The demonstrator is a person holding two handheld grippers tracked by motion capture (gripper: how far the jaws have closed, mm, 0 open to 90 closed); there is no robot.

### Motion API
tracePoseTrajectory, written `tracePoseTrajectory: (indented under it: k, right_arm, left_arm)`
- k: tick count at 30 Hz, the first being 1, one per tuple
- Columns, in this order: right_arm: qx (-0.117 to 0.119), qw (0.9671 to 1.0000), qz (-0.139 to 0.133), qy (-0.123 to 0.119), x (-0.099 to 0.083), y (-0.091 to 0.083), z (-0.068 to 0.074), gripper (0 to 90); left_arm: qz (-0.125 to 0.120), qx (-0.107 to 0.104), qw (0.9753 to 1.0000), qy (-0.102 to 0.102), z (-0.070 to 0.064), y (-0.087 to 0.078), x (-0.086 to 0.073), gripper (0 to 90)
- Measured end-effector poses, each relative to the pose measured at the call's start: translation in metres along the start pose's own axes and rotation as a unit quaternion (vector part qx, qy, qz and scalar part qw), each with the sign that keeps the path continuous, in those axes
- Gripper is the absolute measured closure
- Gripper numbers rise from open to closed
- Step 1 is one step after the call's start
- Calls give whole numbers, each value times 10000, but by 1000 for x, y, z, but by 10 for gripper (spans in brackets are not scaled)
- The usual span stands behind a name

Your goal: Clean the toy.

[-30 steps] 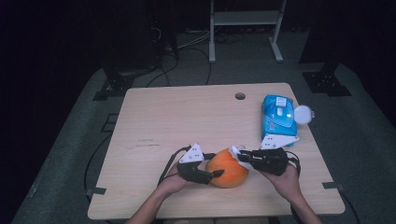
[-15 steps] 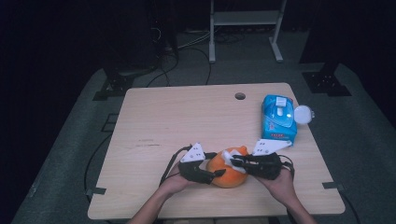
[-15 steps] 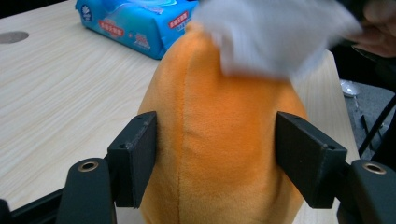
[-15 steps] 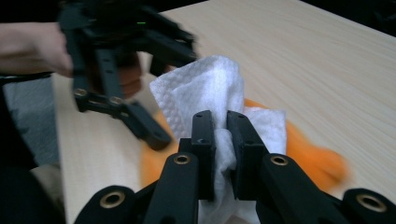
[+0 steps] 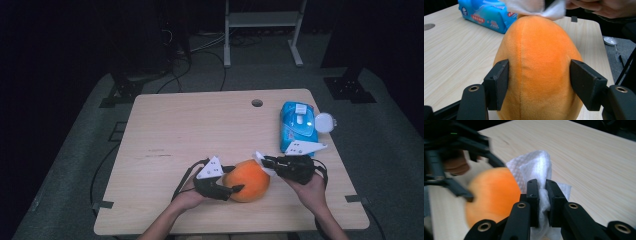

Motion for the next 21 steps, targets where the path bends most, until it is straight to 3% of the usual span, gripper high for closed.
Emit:
tracePoseTrajectory:
  k: [3,8,10,11,13,16,19,21]
  right_arm:
    - [11,10000,-10,78,-2,-1,-2,807]
    - [156,9998,-22,-130,4,3,16,806]
    - [153,9997,-2,-178,5,4,17,806]
    - [163,9997,16,-186,4,4,16,807]
    - [249,9996,81,-101,1,3,13,808]
    - [329,9994,102,-20,-2,2,9,807]
    - [405,9991,120,50,-2,2,7,807]
    - [505,9986,108,151,-2,2,6,807]
  left_arm:
    - [37,-17,9999,110,-4,2,3,330]
    - [58,-100,9996,274,-10,2,4,308]
    - [59,-111,9995,293,-10,1,4,266]
    - [14,-177,9996,204,-8,0,5,266]
    - [-18,-195,9998,63,-4,-1,4,185]
    - [90,-179,9996,-178,3,2,-4,99]
    - [160,-375,9978,-530,3,8,-12,83]
    - [171,-455,9973,-548,1,10,-13,100]
Point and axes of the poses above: each handheld gripper's, and its own axes: y roughly forward along the jaws, x roughly out of its top, z roughly to its left, the point moved 9 cm from there along y, roughly forward along the jaws, and after that the axes turned 6 degrees about y, right-handed, at the moved point
